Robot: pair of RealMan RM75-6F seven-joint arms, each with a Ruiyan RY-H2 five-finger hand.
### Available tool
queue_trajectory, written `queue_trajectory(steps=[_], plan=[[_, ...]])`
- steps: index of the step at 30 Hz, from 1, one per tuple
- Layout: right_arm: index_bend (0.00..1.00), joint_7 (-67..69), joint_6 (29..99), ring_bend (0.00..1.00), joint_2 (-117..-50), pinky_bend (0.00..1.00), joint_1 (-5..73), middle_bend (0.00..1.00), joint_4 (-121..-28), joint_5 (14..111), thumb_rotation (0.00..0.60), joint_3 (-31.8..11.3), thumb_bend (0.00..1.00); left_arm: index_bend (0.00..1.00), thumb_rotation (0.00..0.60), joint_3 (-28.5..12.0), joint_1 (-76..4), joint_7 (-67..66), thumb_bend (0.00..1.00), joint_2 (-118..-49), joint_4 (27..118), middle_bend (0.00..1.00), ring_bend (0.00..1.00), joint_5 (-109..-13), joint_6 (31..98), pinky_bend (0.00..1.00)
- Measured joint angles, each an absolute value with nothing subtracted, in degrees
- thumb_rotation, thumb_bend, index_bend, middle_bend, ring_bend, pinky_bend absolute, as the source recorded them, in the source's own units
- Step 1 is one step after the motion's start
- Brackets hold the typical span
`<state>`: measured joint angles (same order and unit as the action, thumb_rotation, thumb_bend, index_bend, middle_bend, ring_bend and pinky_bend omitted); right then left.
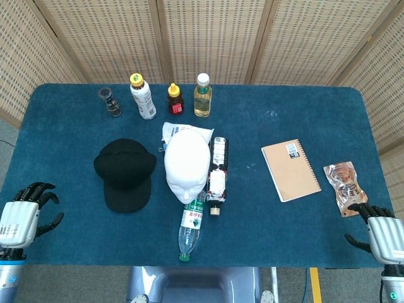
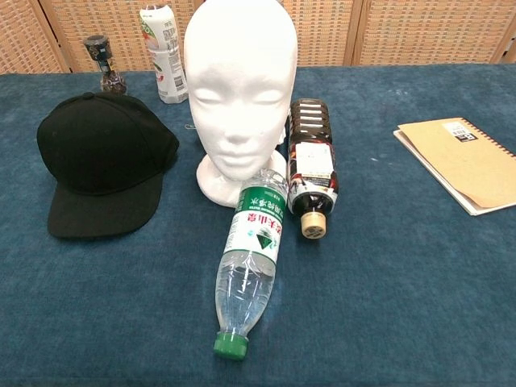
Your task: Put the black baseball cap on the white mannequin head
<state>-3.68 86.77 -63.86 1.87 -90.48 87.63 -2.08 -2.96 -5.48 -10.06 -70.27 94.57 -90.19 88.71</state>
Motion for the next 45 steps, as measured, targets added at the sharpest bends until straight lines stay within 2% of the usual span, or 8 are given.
queue_trajectory(steps=[5, 13, 28, 45], plan=[[0.34, -3.7, 86.7, 0.39, -63.9, 0.36, 1.9, 0.38, -90.4, 87.8, 0.600, -2.1, 0.09, 0.60, 0.600, -3.9, -7.8, -12.6, 0.22, -71.7, 93.5, 0.55, 0.43, -91.0, 87.2, 0.51], [0.34, -3.6, 86.8, 0.39, -64.0, 0.36, 1.8, 0.38, -90.2, 87.7, 0.600, -2.1, 0.09, 0.74, 0.600, -4.8, -12.0, -16.4, 0.22, -76.4, 91.4, 0.73, 0.57, -92.8, 83.6, 0.66], [0.34, -3.0, 86.6, 0.39, -64.1, 0.36, 1.5, 0.38, -89.5, 87.2, 0.600, -2.1, 0.09, 0.75, 0.600, -3.8, -16.9, -19.5, 0.22, -86.8, 84.4, 0.74, 0.58, -90.0, 75.2, 0.67], [0.34, -2.6, 86.0, 0.39, -64.4, 0.36, 1.5, 0.38, -89.0, 86.8, 0.600, -2.0, 0.09, 0.75, 0.600, -2.8, -16.7, -20.3, 0.21, -96.0, 75.9, 0.74, 0.58, -86.1, 74.6, 0.68]])
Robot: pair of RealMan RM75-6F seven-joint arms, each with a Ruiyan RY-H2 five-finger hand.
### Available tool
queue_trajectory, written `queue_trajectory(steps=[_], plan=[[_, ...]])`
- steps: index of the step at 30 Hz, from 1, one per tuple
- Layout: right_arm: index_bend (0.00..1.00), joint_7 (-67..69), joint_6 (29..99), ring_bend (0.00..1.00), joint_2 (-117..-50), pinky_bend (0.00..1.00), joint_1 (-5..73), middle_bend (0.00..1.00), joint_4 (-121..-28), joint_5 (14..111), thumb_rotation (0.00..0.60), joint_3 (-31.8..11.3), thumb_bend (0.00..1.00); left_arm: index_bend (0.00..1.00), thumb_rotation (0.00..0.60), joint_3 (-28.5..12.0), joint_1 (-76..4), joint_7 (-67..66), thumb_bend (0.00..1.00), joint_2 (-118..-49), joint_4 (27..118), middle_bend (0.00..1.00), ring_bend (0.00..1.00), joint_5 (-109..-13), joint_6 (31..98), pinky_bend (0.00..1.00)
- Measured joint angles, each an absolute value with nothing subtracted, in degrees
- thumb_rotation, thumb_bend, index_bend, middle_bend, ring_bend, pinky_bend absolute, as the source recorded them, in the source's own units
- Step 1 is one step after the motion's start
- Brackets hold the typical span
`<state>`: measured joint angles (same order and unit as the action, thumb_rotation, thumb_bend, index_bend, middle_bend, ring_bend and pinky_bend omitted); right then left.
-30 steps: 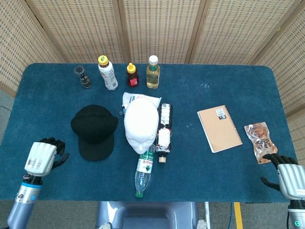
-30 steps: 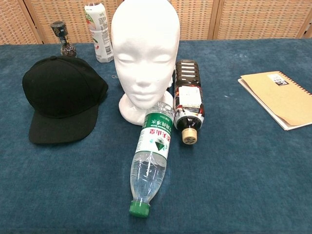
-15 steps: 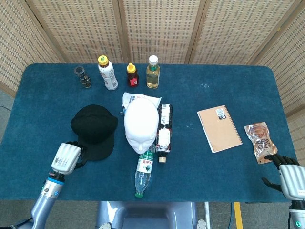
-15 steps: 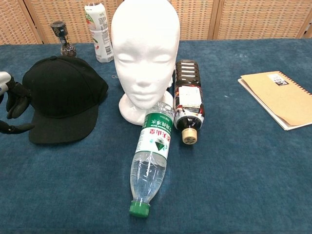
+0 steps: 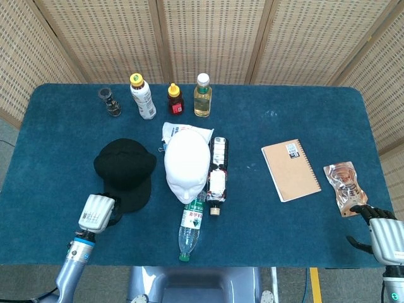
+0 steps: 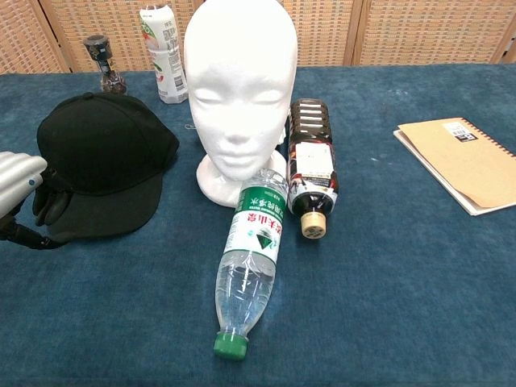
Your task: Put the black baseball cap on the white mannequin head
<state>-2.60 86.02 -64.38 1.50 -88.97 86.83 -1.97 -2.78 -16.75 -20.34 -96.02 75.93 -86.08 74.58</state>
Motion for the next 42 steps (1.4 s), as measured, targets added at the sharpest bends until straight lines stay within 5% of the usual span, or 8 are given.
queue_trajectory(steps=[42], plan=[[0.34, 0.7, 86.1, 0.39, -64.3, 0.36, 1.1, 0.38, -86.7, 85.4, 0.600, -2.8, 0.09, 0.75, 0.600, -4.7, -18.7, -17.3, 0.20, -106.8, 62.9, 0.74, 0.58, -83.7, 75.9, 0.69]])
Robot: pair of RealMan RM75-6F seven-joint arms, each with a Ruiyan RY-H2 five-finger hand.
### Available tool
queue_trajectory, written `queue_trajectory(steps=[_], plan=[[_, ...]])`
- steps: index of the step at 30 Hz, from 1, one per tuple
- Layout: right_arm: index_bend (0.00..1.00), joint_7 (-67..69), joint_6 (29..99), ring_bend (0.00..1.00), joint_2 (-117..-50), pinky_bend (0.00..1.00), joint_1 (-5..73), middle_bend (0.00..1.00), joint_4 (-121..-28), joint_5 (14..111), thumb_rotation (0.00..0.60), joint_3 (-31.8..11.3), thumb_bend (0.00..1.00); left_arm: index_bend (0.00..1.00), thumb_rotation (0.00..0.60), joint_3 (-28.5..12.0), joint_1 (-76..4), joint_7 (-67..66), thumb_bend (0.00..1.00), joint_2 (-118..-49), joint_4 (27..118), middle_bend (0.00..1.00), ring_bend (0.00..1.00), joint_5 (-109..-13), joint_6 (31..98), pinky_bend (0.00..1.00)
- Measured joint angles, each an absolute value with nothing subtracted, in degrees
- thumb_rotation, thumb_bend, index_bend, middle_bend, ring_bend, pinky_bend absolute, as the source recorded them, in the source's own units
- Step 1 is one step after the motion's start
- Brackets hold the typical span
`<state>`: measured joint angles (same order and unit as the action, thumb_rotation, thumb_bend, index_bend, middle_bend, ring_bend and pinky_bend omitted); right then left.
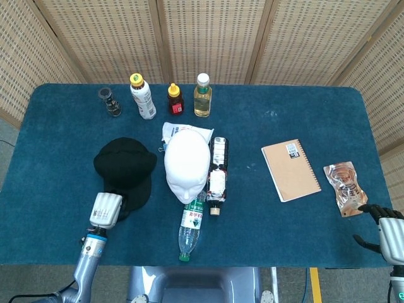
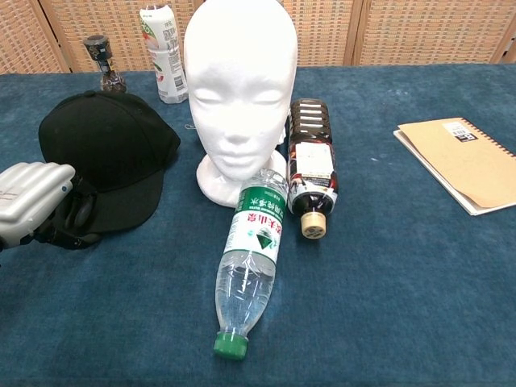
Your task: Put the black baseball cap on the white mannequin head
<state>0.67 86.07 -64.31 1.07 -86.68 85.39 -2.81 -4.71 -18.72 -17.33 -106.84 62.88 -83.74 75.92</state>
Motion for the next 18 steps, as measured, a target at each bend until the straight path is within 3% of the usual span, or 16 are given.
queue_trajectory(steps=[5, 10, 18], plan=[[0.34, 0.5, 86.5, 0.39, -64.2, 0.35, 1.0, 0.38, -86.8, 85.3, 0.600, -3.1, 0.09, 0.75, 0.600, -5.6, -19.8, -15.5, 0.21, -107.9, 61.0, 0.73, 0.55, -84.6, 77.1, 0.69], [0.34, 0.2, 87.3, 0.39, -63.7, 0.35, 0.7, 0.38, -87.4, 85.0, 0.600, -3.5, 0.09, 0.63, 0.600, -6.7, -21.0, -13.0, 0.21, -108.0, 60.1, 0.57, 0.42, -86.0, 79.1, 0.62], [0.34, -0.3, 87.9, 0.39, -63.3, 0.35, 0.6, 0.38, -88.2, 85.1, 0.600, -3.7, 0.09, 0.56, 0.600, -10.5, -24.6, -11.2, 0.21, -107.4, 58.9, 0.48, 0.34, -86.7, 80.1, 0.52]])
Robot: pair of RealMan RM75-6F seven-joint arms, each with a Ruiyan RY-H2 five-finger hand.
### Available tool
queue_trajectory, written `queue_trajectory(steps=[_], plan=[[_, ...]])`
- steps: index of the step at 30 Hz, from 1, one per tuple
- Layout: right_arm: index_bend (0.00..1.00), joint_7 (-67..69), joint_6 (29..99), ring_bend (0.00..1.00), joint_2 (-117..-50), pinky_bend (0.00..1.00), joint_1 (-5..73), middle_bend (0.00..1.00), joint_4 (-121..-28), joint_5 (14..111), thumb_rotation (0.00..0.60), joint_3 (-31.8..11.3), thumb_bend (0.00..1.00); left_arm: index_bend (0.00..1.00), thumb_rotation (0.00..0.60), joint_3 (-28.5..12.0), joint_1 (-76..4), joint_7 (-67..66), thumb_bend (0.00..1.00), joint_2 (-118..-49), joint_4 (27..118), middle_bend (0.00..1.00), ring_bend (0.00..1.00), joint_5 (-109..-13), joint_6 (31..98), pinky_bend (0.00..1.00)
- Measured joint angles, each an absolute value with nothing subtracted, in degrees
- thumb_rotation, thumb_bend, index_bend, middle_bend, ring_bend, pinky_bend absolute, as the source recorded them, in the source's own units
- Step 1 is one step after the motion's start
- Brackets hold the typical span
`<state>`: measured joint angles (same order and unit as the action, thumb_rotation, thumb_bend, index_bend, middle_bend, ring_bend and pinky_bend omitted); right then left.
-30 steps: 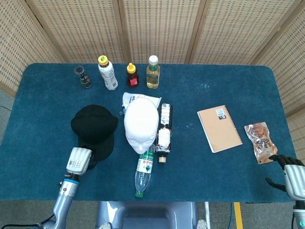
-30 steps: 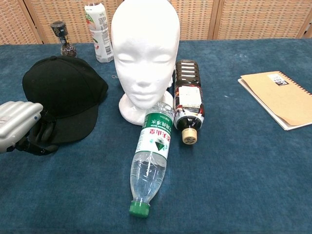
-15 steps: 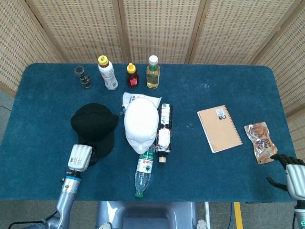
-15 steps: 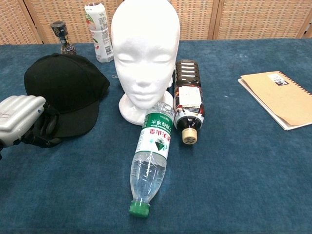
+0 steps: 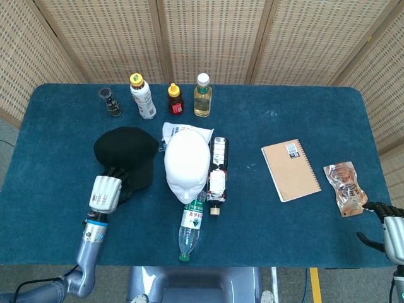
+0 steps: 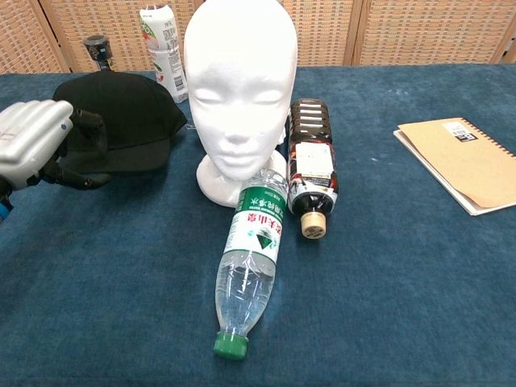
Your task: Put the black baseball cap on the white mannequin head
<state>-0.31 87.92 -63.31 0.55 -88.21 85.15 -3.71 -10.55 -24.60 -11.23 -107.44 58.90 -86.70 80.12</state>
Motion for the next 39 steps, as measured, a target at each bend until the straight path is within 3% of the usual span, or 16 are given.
queue_trajectory(steps=[14, 25, 35, 39], plan=[[0.34, -1.5, 88.8, 0.40, -62.5, 0.34, 0.3, 0.38, -90.2, 85.6, 0.600, -4.0, 0.09, 0.53, 0.600, -14.9, -30.4, -6.2, 0.24, -107.0, 52.9, 0.43, 0.30, -83.6, 76.2, 0.46], [0.34, -2.8, 89.5, 0.40, -62.3, 0.34, 0.3, 0.38, -91.5, 86.0, 0.600, -4.2, 0.09, 0.53, 0.600, -16.0, -34.0, -1.1, 0.36, -108.7, 44.5, 0.41, 0.30, -79.8, 70.1, 0.46], [0.34, -3.5, 89.5, 0.40, -62.0, 0.34, 0.2, 0.38, -92.5, 85.9, 0.600, -4.2, 0.09, 0.53, 0.600, -16.1, -37.1, 1.2, 0.38, -110.3, 38.5, 0.38, 0.28, -78.2, 66.1, 0.46], [0.34, -3.8, 89.5, 0.40, -61.9, 0.34, 0.2, 0.38, -92.9, 86.1, 0.600, -4.1, 0.09, 0.52, 0.600, -15.7, -38.0, 2.3, 0.47, -110.8, 36.8, 0.35, 0.26, -77.9, 64.5, 0.44]])
